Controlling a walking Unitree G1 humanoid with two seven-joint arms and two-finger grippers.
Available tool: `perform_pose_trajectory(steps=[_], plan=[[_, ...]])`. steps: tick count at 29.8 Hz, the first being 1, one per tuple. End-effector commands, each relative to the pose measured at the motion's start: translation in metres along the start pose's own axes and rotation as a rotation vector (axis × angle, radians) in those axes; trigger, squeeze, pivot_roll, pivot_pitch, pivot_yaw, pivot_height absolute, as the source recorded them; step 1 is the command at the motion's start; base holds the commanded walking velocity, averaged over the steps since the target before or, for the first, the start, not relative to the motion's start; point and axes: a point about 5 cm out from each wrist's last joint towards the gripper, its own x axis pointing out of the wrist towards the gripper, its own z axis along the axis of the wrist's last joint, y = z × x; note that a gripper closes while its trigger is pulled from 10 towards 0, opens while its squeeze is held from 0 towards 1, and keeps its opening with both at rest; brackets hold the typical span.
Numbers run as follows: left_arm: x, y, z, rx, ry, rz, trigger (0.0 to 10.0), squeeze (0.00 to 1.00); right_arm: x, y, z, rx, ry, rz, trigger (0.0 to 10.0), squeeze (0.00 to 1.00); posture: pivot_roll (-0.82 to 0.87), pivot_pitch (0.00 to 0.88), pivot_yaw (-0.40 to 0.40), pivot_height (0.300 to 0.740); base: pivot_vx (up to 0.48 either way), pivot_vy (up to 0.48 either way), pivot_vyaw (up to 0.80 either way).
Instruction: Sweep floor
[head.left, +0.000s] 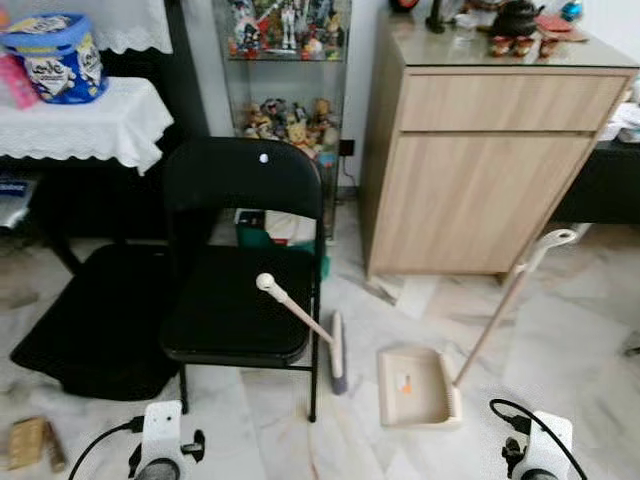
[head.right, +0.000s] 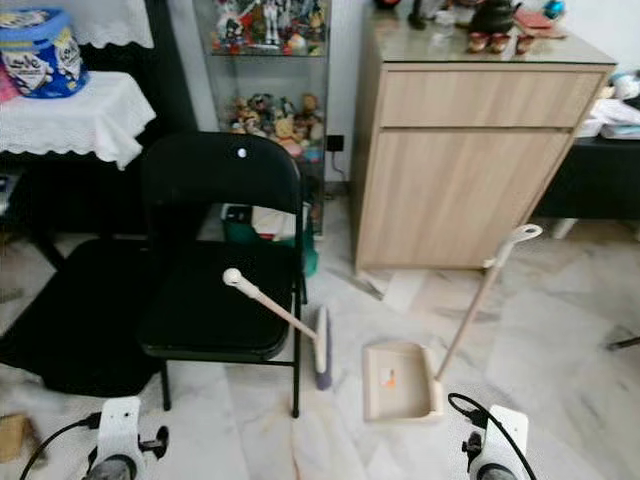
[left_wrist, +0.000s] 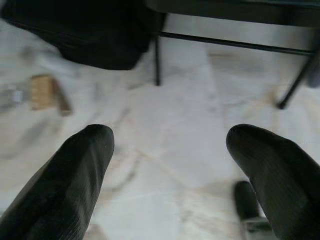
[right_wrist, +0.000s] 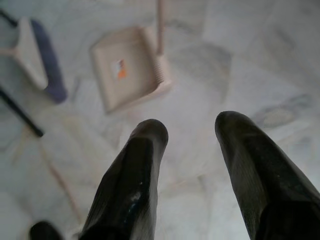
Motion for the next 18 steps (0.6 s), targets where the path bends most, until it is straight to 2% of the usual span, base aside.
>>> perform_pose_trajectory(steps=[1, 3, 7, 18], plan=[[-0.001, 0.003, -0.006, 0.020, 0.034, -0.011, 10.0, 0.00, -0.002, 0.001, -0.007, 0.020, 0.013, -0.011, 10.0, 0.00, -0.22, 0.000, 0.128, 0.740, 0.000, 0.000, 0.80], [0.000, 0.004, -0.004, 0.020, 0.030, -0.014, 10.0, 0.00, -0.003, 0.000, -0.011, 0.041, 0.021, -0.021, 10.0, 0.00, -0.22, 0.000, 0.132, 0.740, 0.000, 0.000, 0.46], [0.003, 0.002, 0.005, 0.043, 0.013, -0.029, 10.0, 0.00, -0.005, 0.000, -0.019, 0.051, 0.040, -0.028, 10.0, 0.00, -0.22, 0.000, 0.137, 0.740, 0.000, 0.000, 0.00], [0.001, -0.001, 0.001, 0.053, 0.016, -0.042, 10.0, 0.00, -0.004, 0.000, -0.013, 0.026, 0.030, -0.025, 10.0, 0.00, -0.23, 0.000, 0.128, 0.740, 0.000, 0.000, 0.00]])
